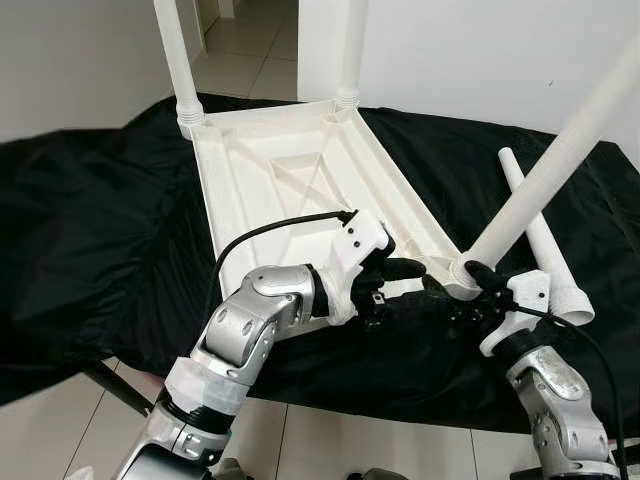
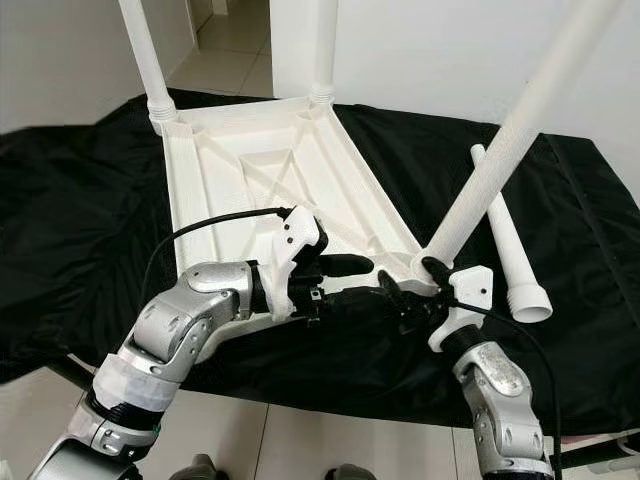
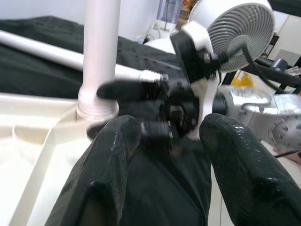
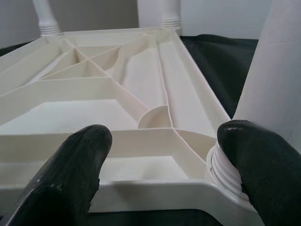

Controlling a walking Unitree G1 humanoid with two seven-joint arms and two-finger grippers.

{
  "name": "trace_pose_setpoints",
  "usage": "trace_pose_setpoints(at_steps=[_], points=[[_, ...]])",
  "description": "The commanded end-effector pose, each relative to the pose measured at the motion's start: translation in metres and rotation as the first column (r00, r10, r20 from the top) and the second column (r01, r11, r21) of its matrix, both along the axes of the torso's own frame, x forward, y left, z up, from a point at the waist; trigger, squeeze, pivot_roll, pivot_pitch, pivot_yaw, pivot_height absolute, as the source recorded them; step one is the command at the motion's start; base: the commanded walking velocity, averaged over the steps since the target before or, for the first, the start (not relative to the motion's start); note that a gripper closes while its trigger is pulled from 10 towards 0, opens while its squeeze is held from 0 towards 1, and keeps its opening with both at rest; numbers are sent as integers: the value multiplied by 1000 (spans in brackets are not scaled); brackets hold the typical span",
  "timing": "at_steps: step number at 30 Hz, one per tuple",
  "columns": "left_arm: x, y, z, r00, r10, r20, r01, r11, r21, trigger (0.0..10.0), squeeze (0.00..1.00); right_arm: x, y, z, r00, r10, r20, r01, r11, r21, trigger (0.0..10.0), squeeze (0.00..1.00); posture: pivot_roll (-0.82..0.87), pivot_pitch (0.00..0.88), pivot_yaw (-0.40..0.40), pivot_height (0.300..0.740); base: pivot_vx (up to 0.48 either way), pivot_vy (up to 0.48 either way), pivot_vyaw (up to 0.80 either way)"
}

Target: Building children table

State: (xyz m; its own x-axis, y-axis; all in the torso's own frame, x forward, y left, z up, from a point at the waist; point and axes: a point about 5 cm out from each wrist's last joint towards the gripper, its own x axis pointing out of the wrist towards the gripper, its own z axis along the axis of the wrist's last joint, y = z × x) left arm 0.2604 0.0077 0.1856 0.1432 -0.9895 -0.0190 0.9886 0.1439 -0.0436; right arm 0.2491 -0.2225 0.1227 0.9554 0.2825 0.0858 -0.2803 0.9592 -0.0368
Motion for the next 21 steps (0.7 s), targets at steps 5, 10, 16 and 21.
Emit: trace_pose_setpoints(at_steps=[5,10,16,21], points=[[-1,-3,2,1000,21,15,-21,1000,3,10000,0,1,-25,1,988,-149,24,150,989,-9,10000,0,1,3,-31,740,0,0,0],[0,-4,2,998,46,30,-47,999,9,10000,0,0,-46,-3,963,-269,26,270,963,-21,10000,0,-1,10,-28,740,0,0,0],[1,-4,-1,996,49,73,-50,999,14,10000,0,-5,-51,-2,952,-305,36,306,952,4,10000,0,-7,19,-23,740,0,0,0],[4,3,-5,986,30,166,-37,999,39,10000,0,-13,-20,0,986,-159,46,158,987,42,10000,0,-8,28,-21,740,0,0,0]])
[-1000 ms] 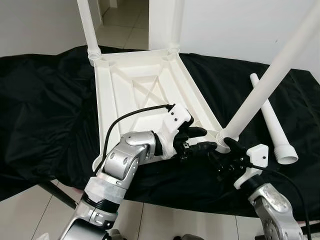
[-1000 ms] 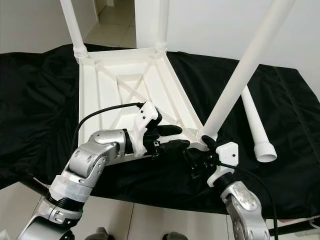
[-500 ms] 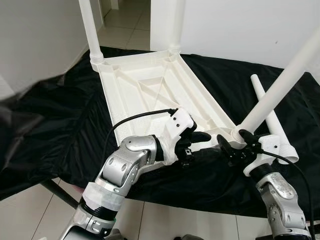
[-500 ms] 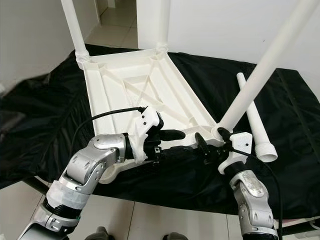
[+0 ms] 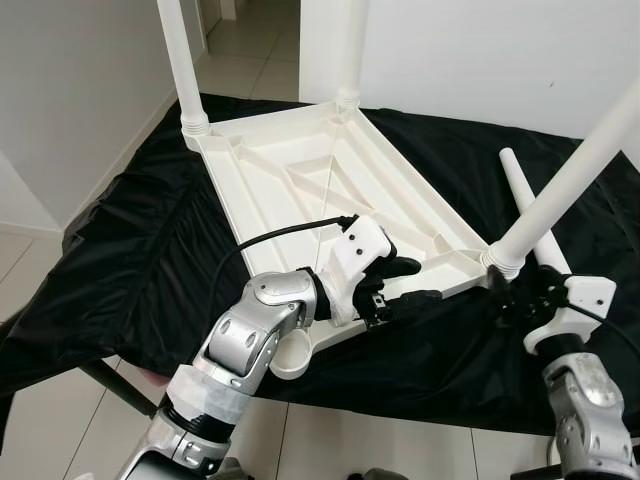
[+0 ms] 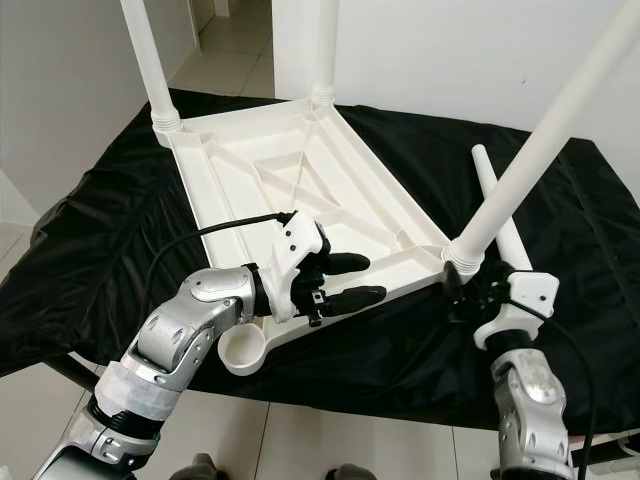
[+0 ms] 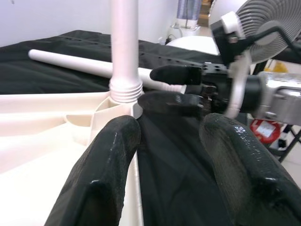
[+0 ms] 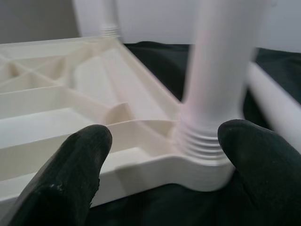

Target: Building children table

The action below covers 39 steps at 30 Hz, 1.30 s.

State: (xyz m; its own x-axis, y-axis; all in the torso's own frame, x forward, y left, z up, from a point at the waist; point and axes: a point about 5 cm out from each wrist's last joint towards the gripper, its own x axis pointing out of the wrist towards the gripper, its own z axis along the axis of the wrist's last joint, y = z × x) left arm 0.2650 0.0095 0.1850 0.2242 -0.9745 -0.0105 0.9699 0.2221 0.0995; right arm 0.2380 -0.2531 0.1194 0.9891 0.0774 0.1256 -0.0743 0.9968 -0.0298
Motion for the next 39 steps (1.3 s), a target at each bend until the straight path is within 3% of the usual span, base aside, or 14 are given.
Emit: trace_pose_setpoints(at_steps=[1,6,7,11,17,24,28,34,39], points=[[-1,1,-5,999,-45,22,44,999,28,10000,0,-1,10,3,999,49,15,-50,999,21,10000,0,-8,28,-21,740,0,0,0],[2,5,-6,999,-42,23,41,998,39,10000,0,-3,22,5,995,94,29,-95,995,28,10000,0,-8,28,-19,740,0,0,0],[6,10,-11,999,-35,37,32,997,74,10000,0,-8,34,8,990,132,43,-134,990,40,10000,0,-10,28,-13,740,0,0,0],[15,17,-21,999,19,25,-23,990,141,10000,0,-17,43,13,988,139,69,-143,988,57,10000,0,-13,26,-8,740,0,0,0],[30,20,-31,987,160,21,-161,965,207,10000,0,-24,44,19,988,124,91,-131,988,78,10000,0,-16,27,-4,740,0,0,0],[43,27,-32,968,242,57,-249,947,201,10000,0,-34,42,27,989,98,111,-109,989,98,10000,0,-15,26,-4,740,0,0,0],[61,51,-28,948,299,109,-315,929,195,10000,0,-42,40,28,991,78,107,-89,990,105,10000,0,-16,23,-4,740,0,0,0],[71,68,-28,946,309,99,-323,924,206,10000,0,-47,40,28,993,80,89,-89,991,96,10000,0,-16,25,-1,740,0,0,0],[73,84,-27,964,243,105,-260,941,217,10000,0,-50,38,28,994,72,78,-80,992,93,10000,0,-19,24,4,740,0,0,0]])
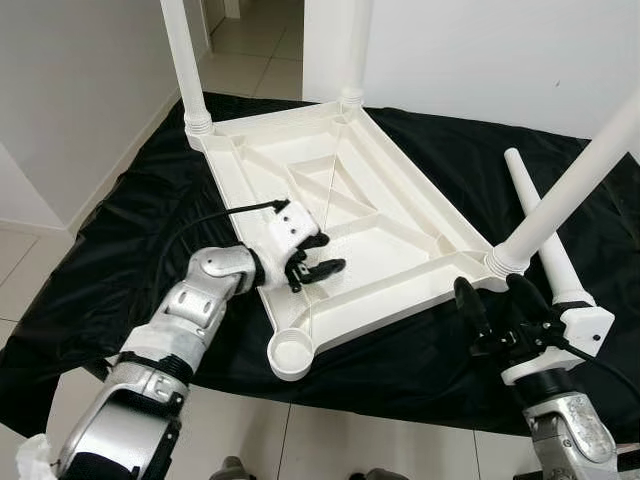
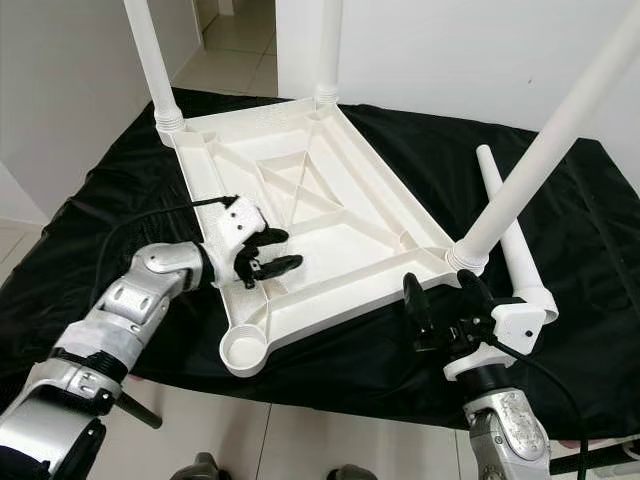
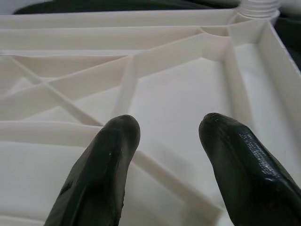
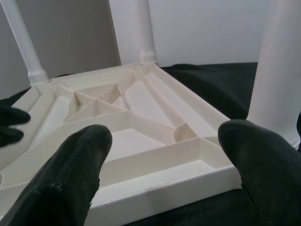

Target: Building children table

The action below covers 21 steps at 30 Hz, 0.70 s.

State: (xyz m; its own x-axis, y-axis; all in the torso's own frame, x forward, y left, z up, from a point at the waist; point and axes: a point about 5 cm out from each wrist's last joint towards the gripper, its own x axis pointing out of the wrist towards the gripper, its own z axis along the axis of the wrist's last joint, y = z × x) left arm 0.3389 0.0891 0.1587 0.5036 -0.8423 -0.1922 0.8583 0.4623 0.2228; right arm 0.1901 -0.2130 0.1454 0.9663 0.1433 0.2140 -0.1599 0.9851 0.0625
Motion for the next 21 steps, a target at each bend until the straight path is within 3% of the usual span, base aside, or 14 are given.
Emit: trace_pose_setpoints(at_steps=[1,10,14,20,21], points=[[-2,10,-4,998,-68,9,68,997,38,10000,0,-3,-3,3,1000,-14,-5,14,1000,-9,10000,0,-20,24,5,740,0,0,0],[-7,25,-8,989,-123,85,112,987,118,10000,0,-5,-6,4,1000,-22,-8,22,1000,-15,10000,0,-18,25,0,740,0,0,0],[-15,34,-12,978,-197,66,184,970,159,10000,0,-5,-9,5,1000,-17,-16,17,999,-28,10000,0,-11,27,-9,740,0,0,0],[-23,34,-16,967,-246,61,231,955,184,10000,0,-4,-9,6,1000,-12,-18,12,999,-33,10000,0,-10,28,-12,740,0,0,0],[-28,35,-22,959,-275,68,253,940,230,10000,0,-3,-10,7,1000,-10,-17,9,999,-36,10000,0,-8,22,-20,740,0,0,0]])
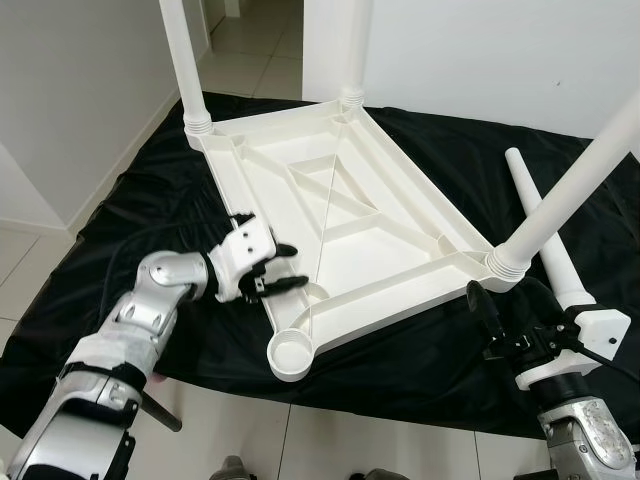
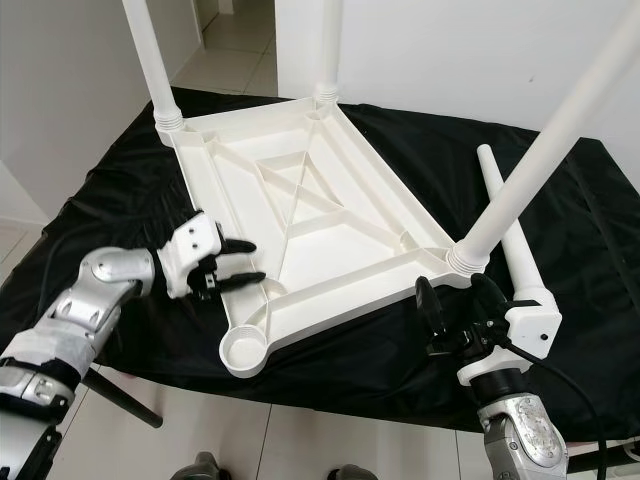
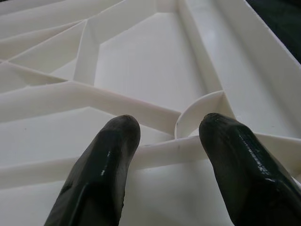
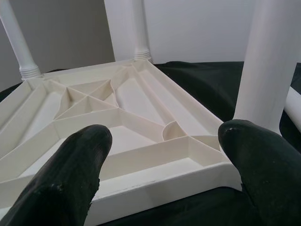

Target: Building children table

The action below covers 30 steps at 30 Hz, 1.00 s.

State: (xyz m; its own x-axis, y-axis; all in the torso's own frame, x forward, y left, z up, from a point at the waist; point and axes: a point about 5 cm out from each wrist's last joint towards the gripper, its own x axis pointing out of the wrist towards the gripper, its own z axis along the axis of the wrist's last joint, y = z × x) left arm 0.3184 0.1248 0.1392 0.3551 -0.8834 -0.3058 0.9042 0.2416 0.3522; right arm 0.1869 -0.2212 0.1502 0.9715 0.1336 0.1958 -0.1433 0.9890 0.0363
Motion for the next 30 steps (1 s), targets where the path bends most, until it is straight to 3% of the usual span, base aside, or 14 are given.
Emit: trace_pose_setpoints(at_steps=[1,3,14,21,23,30], points=[[-7,-1,-3,997,-77,19,76,996,54,10000,0,0,-2,2,1000,6,-3,-6,1000,-7,10000,0,-8,22,-20,740,0,0,0],[-15,-1,-13,992,-122,31,117,984,131,10000,0,2,-4,5,1000,11,1,-11,1000,-16,10000,0,-8,19,-22,740,0,0,0],[-35,-10,-36,977,-214,11,206,950,237,10000,0,4,-8,8,1000,6,7,-6,1000,-30,10000,0,-16,14,-22,740,0,0,0],[-43,-15,-36,972,-235,-12,232,949,212,10000,0,3,-10,8,1000,3,4,-3,999,-33,10000,0,-16,17,-22,740,0,0,0],[-57,-28,-30,958,-287,-22,286,944,163,10000,0,3,-12,8,1000,-1,0,1,999,-40,10000,0,-18,22,-20,740,0,0,0],[-61,-36,-21,956,-293,-16,293,950,111,10000,0,5,-13,9,1000,-2,1,2,999,-42,10000,0,-13,23,-18,740,0,0,0]])
